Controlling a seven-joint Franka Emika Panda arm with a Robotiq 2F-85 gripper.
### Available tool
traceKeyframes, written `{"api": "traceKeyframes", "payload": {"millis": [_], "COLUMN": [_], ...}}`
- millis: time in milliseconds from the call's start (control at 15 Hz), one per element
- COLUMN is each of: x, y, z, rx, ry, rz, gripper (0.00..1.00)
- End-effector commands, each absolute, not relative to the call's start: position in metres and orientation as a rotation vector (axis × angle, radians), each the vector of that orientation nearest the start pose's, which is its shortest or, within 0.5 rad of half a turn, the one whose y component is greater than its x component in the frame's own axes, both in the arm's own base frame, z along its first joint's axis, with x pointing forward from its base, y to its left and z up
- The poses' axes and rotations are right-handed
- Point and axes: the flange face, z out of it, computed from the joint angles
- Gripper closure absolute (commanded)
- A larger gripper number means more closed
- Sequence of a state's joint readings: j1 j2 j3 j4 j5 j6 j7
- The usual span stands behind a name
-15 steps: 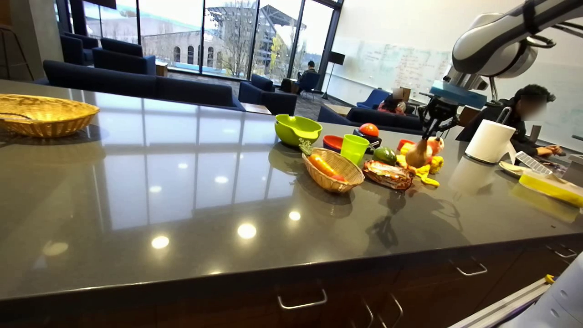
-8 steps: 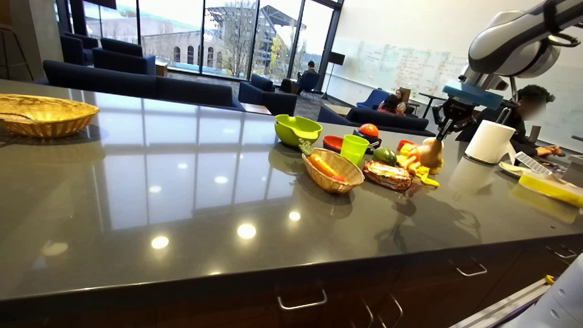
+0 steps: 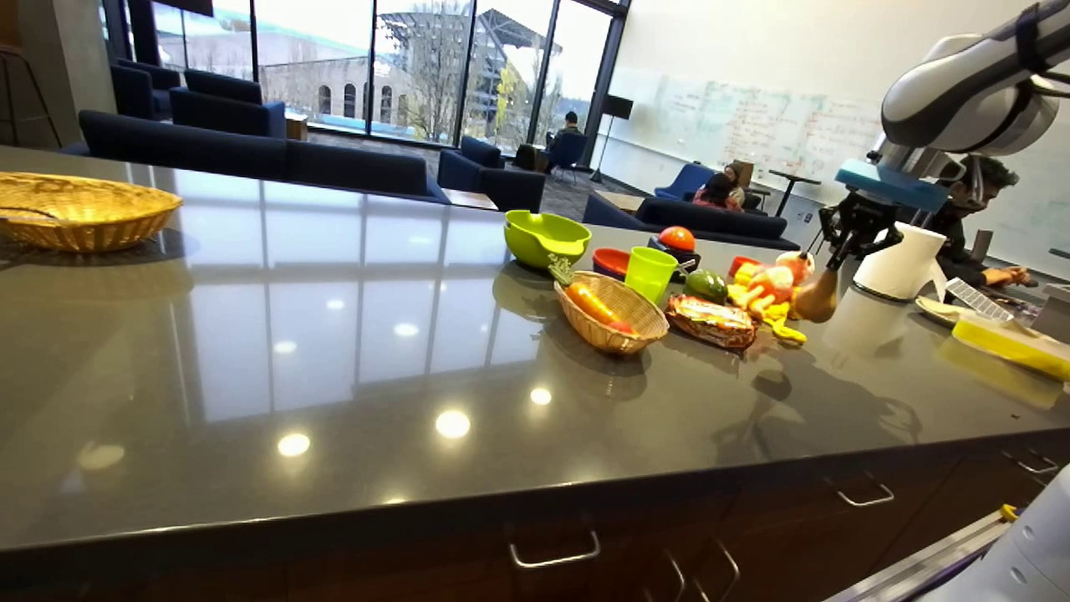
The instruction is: Remove the pear from the green bowl and put it on the right side of the counter
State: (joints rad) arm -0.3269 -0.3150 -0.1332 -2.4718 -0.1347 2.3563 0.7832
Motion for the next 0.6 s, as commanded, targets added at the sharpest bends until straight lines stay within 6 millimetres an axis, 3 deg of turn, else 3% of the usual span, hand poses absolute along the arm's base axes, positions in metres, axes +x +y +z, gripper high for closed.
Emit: {"api": "traceKeyframes", "payload": {"millis": [0,267,533], "x": [0.392,0.385,0.397], "y": [-0.219,-0.238,-0.246], "z": [0.425,0.421,0.416], "rx": [-2.626,-2.614,-2.626], "ry": [1.803,1.840,1.825], "rz": [-0.343,-0.337,-0.405], "gripper": [0.98,0.98,0.98]}}
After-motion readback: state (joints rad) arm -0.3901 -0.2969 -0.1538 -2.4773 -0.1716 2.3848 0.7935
